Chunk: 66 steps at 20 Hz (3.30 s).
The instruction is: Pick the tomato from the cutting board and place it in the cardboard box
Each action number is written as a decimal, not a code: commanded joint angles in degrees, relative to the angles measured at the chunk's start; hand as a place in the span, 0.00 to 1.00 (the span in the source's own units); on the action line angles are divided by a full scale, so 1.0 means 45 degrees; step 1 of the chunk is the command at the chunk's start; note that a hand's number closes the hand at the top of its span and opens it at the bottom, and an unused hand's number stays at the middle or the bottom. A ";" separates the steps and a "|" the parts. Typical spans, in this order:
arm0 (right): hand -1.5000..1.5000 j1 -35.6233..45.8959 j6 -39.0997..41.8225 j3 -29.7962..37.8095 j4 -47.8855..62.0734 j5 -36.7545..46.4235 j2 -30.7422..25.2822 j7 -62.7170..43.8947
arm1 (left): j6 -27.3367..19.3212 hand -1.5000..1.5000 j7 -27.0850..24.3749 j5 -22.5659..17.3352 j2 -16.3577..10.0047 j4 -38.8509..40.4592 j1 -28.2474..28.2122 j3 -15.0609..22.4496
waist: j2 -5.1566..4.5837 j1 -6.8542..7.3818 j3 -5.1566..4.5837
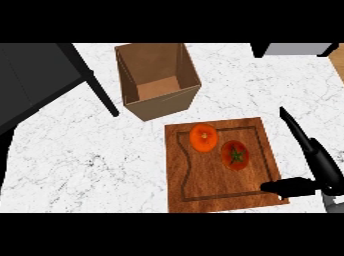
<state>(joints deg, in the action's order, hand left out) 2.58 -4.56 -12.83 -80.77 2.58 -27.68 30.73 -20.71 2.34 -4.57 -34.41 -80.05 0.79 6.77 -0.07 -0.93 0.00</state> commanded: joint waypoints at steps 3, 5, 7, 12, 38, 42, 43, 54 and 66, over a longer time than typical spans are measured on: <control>0.00 -0.0390 0.1176 0.0488 0.2333 -0.0649 0.0659 0.5058 | 0.0559 0.50 0.0495 0.0282 -0.0130 0.0571 0.0987 -0.0125 | -0.0021 0.0195 0.0022; 0.00 0.0158 0.0854 0.0827 0.2866 0.0379 0.0034 0.5342 | 0.1020 0.50 -0.0056 0.0072 0.0016 0.1141 0.0914 -0.0533 | -0.0004 0.0217 0.0006; 0.00 -0.0023 -0.0137 0.0725 0.1689 0.1325 -0.0572 0.4145 | 0.0383 0.50 0.0130 0.0504 0.0276 0.1003 0.0983 -0.0358 | 0.0019 0.0152 -0.0005; 0.00 0.0330 -0.0672 -0.0284 0.0889 0.3969 -0.2042 0.1562 | 0.0483 0.50 0.0585 0.0649 0.0493 0.0886 0.1228 0.0015 | 0.0033 0.0141 -0.0022; 0.00 0.2910 0.4780 -0.1975 -0.0676 0.9691 0.0648 -0.6303 | 0.1913 0.50 -0.0159 0.1966 0.1593 0.1430 0.1078 -0.1826 | 0.0015 0.0232 -0.0001; 0.00 0.2374 0.5459 -0.1570 -0.1794 0.9436 0.0690 -0.6230 | 0.2272 0.50 0.1228 0.1960 0.1221 -0.0785 0.0241 -0.2142 | 0.0037 0.0250 0.0003; 0.00 0.2046 0.5104 -0.1533 -0.1479 0.9794 0.0703 -0.5492 | 0.1914 0.50 0.0026 0.2512 0.2000 0.1245 0.1031 -0.2094 | 0.0017 0.0193 -0.0001; 0.00 0.1638 0.6591 -0.1565 -0.3287 1.0346 0.1918 -0.5760 | 0.2633 0.50 0.1363 0.2992 0.2289 -0.0595 0.0618 -0.2574 | 0.0031 0.0225 0.0002; 0.00 0.2162 0.6512 -0.1687 -0.1048 1.2496 0.3129 -0.6729 | 0.2630 0.50 -0.0017 0.3847 0.2908 0.1058 0.1107 -0.3139 | 0.0011 0.0224 -0.0001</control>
<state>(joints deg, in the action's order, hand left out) 11.21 25.39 -20.89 -89.01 56.45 -15.78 0.77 -8.10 4.34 10.72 -22.65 -77.61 5.15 -6.77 0.00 0.11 0.00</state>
